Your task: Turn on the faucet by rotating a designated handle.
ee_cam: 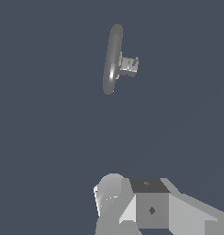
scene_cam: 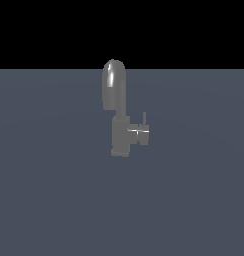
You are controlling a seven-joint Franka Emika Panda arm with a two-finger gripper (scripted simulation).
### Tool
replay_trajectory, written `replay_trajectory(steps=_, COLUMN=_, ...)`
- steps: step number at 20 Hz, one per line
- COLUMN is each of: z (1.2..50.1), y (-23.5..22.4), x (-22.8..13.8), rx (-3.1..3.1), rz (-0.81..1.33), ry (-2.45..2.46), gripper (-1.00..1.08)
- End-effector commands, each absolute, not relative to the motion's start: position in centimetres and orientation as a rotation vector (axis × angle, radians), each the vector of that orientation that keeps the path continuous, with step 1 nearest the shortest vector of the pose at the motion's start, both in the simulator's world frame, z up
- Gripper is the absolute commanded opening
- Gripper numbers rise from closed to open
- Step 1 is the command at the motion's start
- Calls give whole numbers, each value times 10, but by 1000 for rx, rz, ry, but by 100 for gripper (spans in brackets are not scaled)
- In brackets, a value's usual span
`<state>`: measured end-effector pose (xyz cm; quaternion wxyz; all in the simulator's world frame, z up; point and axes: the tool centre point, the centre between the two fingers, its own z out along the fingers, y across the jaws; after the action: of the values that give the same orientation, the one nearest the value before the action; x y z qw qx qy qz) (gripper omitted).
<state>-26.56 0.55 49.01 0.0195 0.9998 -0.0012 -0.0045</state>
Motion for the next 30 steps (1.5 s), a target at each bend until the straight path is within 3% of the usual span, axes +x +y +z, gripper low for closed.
replay_trajectory(steps=1, z=490, y=5, x=-266, rx=3102, rz=-14, ry=-4, gripper=-100)
replay_trajectory(steps=14, z=486, y=4, x=-242, rx=3161, rz=-98, ry=-105, gripper=-100)
replay_trajectory(steps=30, z=457, y=-11, x=-157, rx=3329, rz=-444, ry=-520, gripper=-100)
